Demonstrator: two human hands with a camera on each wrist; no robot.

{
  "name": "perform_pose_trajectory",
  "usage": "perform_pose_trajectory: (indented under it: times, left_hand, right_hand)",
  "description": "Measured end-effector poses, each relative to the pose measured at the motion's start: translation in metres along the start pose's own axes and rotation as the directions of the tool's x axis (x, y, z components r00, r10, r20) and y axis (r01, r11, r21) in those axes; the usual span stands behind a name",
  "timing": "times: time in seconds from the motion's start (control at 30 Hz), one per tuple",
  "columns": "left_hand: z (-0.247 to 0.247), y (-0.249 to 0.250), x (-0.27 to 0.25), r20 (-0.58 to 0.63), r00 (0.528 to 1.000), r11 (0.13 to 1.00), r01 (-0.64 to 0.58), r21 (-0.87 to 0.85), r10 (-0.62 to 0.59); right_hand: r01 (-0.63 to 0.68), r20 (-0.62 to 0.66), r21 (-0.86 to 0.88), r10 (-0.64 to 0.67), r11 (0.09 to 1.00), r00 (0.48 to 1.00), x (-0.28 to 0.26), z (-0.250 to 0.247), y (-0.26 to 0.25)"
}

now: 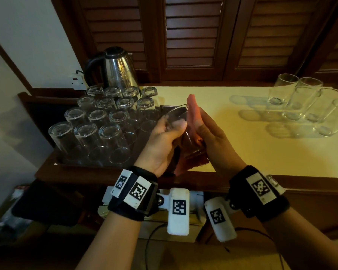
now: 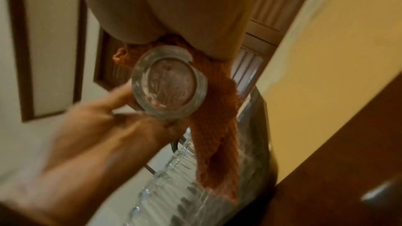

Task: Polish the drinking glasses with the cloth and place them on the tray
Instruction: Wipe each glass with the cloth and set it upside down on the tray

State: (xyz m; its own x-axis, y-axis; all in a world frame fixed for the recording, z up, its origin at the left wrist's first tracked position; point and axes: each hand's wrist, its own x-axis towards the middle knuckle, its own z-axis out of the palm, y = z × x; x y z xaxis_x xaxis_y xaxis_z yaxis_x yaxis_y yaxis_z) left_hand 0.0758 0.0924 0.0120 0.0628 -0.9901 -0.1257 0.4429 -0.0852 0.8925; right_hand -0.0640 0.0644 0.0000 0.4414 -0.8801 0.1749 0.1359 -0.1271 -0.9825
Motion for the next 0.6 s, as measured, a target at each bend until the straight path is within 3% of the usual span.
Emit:
perform_pose_trajectory:
  times: [0.1,0.17,0.23,0.3,0.37,0.5,0.6]
  left_hand:
    - [0.007,0.0,-0.001,-0.014,1.0,0.997,-0.007,0.074,0.008]
    - [0.008,-0.002,0.002,-0.009,0.999,0.997,-0.033,0.067,0.034]
    - [0.008,-0.004,0.0,0.056,0.998,1.0,-0.027,0.001,0.026]
    - [0.003,-0.007,0.0,0.162,0.987,0.999,-0.007,-0.053,0.015]
    - [-0.001,-0.007,0.0,0.119,0.992,0.999,0.033,-0.001,-0.032]
    - [0.0,-0.004,0.002,-0.033,0.998,0.997,0.061,0.054,-0.059]
    - [0.008,-0.012,0.006,-0.055,0.997,0.987,0.055,0.149,-0.047]
  right_hand:
    - [0.054,0.007,-0.048,-0.054,0.997,0.999,-0.002,0.005,0.002]
    - [0.031,0.002,0.091,-0.031,0.995,1.0,-0.004,0.006,0.0]
    - [-0.06,-0.002,0.283,0.063,0.957,0.998,-0.003,0.004,-0.003]
    - [-0.135,0.008,0.369,0.142,0.919,0.99,-0.001,0.001,-0.005]
    - [-0.122,-0.014,0.318,0.133,0.94,0.991,0.001,-0.005,-0.007]
    - [-0.004,-0.049,-0.003,0.004,1.0,0.999,0.003,-0.006,-0.005]
    - [0.026,-0.024,-0.01,-0.027,1.0,0.999,0.0,0.003,0.001]
